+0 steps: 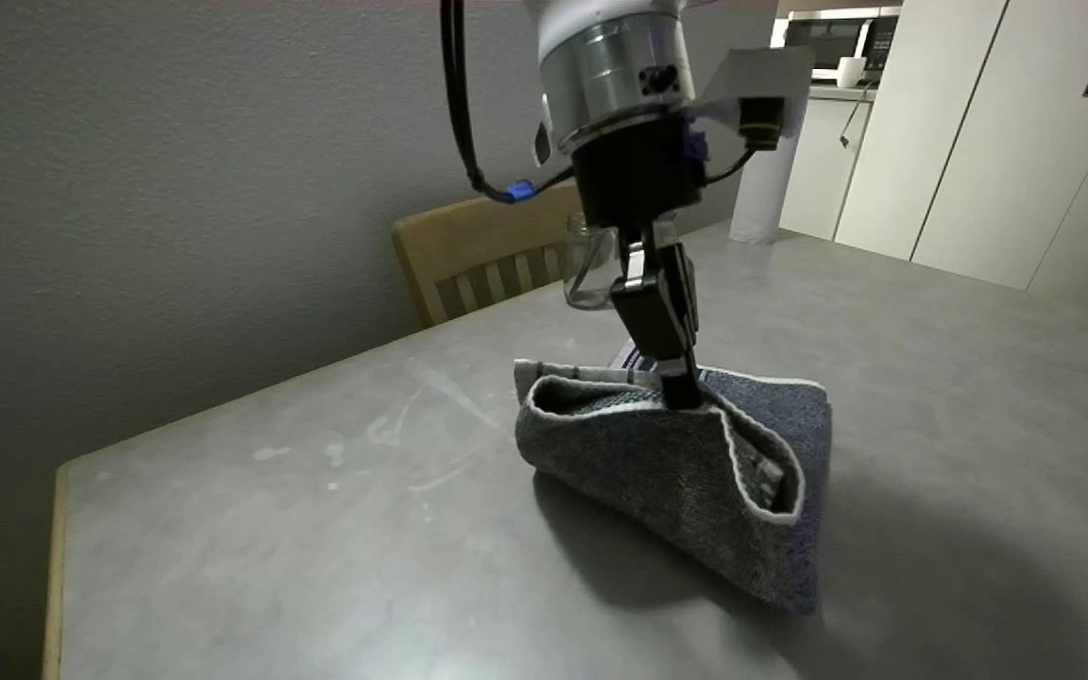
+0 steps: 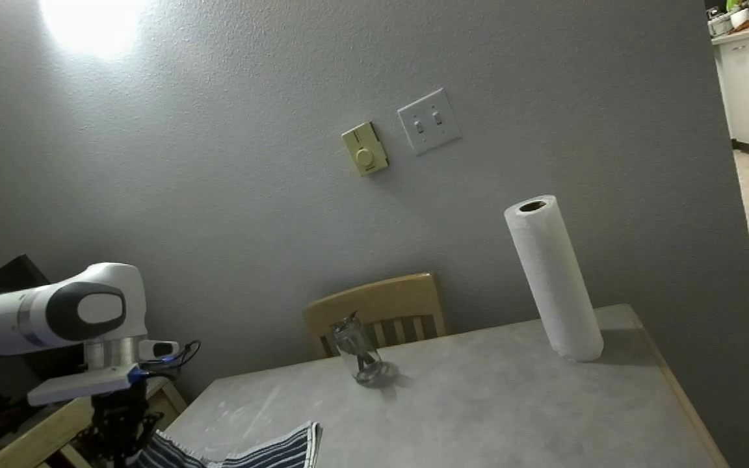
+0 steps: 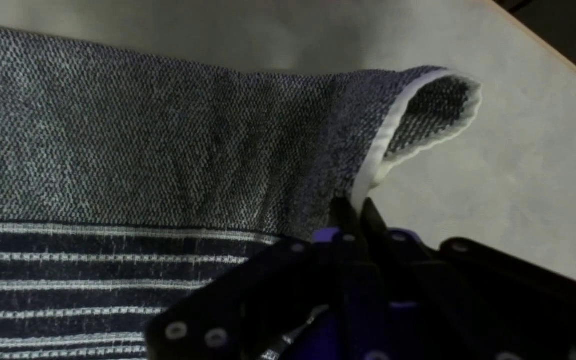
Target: Fold the towel
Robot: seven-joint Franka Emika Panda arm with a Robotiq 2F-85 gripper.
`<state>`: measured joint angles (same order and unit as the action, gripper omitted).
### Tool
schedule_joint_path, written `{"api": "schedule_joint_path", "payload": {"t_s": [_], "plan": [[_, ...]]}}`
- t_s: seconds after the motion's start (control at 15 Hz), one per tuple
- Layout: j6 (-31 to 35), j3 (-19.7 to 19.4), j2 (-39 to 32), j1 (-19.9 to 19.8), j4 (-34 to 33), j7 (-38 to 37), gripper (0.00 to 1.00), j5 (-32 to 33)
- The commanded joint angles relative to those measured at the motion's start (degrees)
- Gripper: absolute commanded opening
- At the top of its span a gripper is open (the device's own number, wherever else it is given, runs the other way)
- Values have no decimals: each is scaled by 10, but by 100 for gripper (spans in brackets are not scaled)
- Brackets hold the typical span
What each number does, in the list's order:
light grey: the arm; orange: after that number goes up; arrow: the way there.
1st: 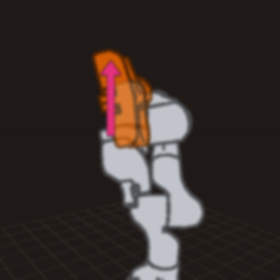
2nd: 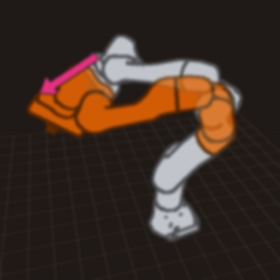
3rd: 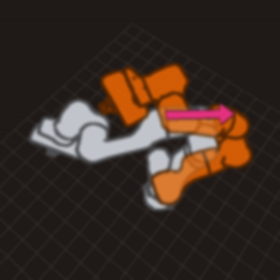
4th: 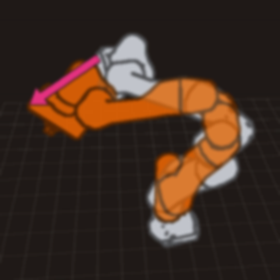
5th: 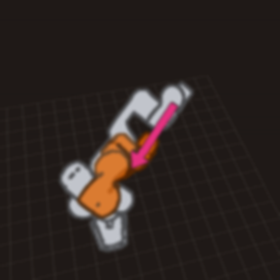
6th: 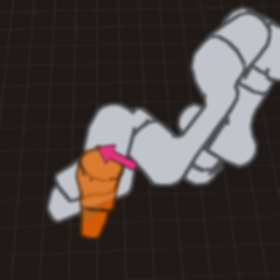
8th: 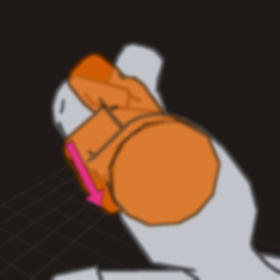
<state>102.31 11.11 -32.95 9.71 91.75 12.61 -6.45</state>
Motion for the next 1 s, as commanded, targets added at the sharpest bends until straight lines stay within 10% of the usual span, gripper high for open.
{"api": "schedule_joint_path", "payload": {"t_s": [0.0,0.93], "plan": [[-1,-10,48,-8,51,4,1,14],[2,-29,84,-22,69,61,5,100]]}}
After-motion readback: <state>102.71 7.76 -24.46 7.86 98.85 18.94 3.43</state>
